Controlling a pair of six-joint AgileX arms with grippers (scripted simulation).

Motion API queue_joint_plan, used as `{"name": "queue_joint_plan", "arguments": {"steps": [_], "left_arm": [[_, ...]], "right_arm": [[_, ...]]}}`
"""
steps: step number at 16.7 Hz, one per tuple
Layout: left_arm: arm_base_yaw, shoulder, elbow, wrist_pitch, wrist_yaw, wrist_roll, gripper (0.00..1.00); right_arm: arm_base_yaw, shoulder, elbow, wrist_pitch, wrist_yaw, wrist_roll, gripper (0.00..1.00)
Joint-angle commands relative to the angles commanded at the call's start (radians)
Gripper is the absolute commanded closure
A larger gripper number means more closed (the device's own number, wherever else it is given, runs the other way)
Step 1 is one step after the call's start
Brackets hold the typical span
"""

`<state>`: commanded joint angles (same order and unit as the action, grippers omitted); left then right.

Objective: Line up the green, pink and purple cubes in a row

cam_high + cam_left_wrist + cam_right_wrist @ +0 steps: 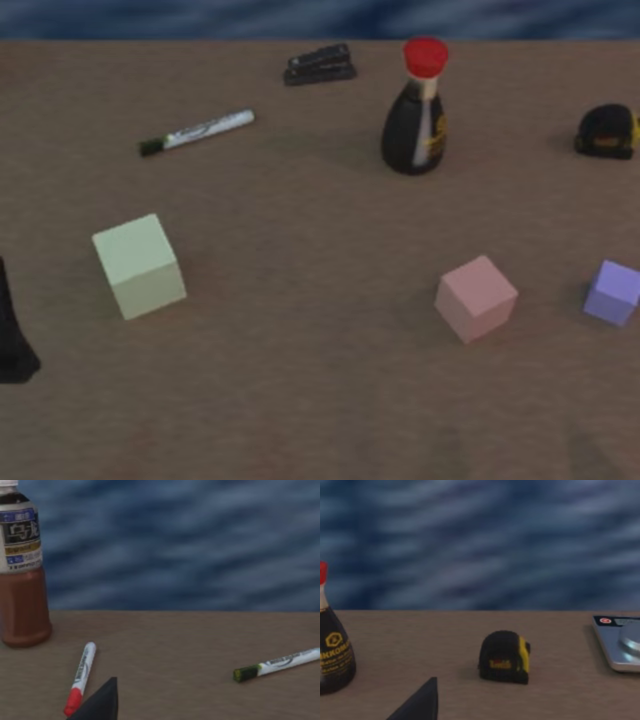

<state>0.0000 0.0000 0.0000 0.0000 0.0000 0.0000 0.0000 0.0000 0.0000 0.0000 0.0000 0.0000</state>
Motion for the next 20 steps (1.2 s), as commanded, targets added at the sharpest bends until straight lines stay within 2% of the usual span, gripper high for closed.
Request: {"name": "queue_joint_plan", "arguments": {"steps": [4,8,20], "left_arm": [[0.0,0.0,0.0,0.0,0.0,0.0,0.0],[0.0,0.0,0.0,0.0,0.0,0.0,0.0],[0.0,0.0,0.0,0.0,0.0,0.0,0.0]], "right_arm": [[0.003,0.031,0.031,-0.017,0.0,-0.019,0.0],[0.018,0.221,0.196,-0.126,0.0,-0.128,0.0],[0.095,1.377,0.985,-0.796,0.001,-0.702,0.0]]}}
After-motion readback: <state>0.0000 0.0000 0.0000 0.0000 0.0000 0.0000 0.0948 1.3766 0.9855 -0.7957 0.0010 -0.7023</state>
